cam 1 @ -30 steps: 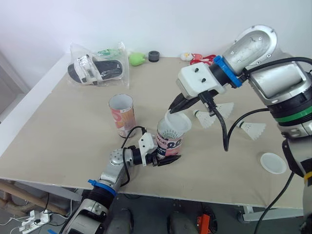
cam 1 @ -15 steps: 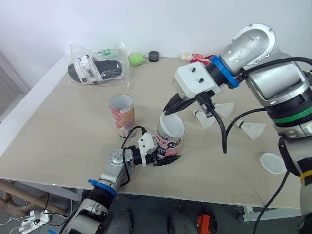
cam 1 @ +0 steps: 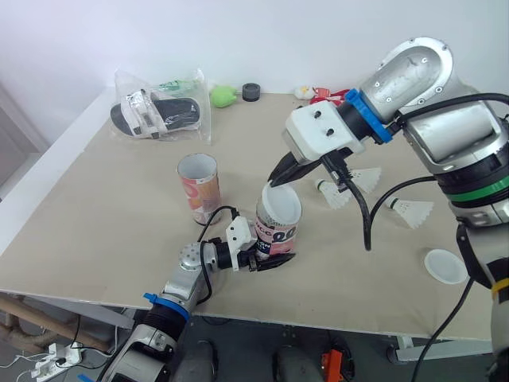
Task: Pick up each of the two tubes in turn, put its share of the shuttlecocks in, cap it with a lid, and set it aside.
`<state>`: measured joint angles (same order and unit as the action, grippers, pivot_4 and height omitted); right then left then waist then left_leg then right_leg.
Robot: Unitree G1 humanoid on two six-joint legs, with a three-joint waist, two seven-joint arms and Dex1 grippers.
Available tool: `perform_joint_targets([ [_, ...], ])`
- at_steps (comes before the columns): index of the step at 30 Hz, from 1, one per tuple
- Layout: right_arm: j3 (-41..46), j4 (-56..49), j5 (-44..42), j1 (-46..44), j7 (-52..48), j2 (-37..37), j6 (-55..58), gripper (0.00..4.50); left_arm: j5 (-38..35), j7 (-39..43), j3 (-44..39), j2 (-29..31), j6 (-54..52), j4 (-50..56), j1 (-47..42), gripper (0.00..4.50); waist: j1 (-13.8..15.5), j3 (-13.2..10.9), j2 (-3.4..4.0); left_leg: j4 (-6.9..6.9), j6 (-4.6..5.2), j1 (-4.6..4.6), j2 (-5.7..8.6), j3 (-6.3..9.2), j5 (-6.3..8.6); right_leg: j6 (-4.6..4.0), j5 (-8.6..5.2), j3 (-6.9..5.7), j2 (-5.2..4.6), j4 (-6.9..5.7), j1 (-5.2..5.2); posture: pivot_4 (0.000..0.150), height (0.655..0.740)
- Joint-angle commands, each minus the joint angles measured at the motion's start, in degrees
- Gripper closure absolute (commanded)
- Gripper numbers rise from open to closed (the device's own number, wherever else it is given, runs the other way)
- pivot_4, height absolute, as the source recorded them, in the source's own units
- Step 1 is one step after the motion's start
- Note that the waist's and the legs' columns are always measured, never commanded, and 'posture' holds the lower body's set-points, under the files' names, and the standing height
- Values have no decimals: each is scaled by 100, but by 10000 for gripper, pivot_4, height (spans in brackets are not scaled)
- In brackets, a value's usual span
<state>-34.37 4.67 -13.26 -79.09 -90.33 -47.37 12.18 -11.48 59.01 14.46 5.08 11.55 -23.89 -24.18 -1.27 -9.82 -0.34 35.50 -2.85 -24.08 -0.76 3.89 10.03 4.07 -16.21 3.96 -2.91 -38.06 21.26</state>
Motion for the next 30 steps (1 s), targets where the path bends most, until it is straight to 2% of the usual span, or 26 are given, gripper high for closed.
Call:
perform_joint_targets([
  [1,-55,-33,102,-121,-217,-154,-185,44726,125,-24,103,-20,-70,-362,127,14249,0,0,0,0,0,0,0,0,0,1,-1,0,0,0,0,1500,7400],
  [24,-216,-10,592,307,-217,-30,-654,44726,143,-51,68,-67,-29,-440,81,14249,11,0,0,0,0,-1,4,1,-1,3,-1,-1,-4,1,-3,1500,7400],
  [25,-208,-12,602,315,-217,-21,-656,38160,144,-50,65,-70,-28,-443,80,14249,11,0,0,0,0,-1,4,1,-1,3,-1,-2,-4,1,-4,1500,7400],
  [26,-198,-4,611,317,-217,-9,-657,35464,143,-49,61,-73,-26,-453,73,14249,10,1,0,0,0,0,4,2,-1,3,-1,-3,-4,1,-4,1500,7400],
  [30,-116,-9,630,309,-217,37,-604,17125,142,-41,48,-79,-21,-470,64,14249,8,3,3,0,0,1,2,3,-1,4,-1,-3,-2,1,-4,1500,7400],
])
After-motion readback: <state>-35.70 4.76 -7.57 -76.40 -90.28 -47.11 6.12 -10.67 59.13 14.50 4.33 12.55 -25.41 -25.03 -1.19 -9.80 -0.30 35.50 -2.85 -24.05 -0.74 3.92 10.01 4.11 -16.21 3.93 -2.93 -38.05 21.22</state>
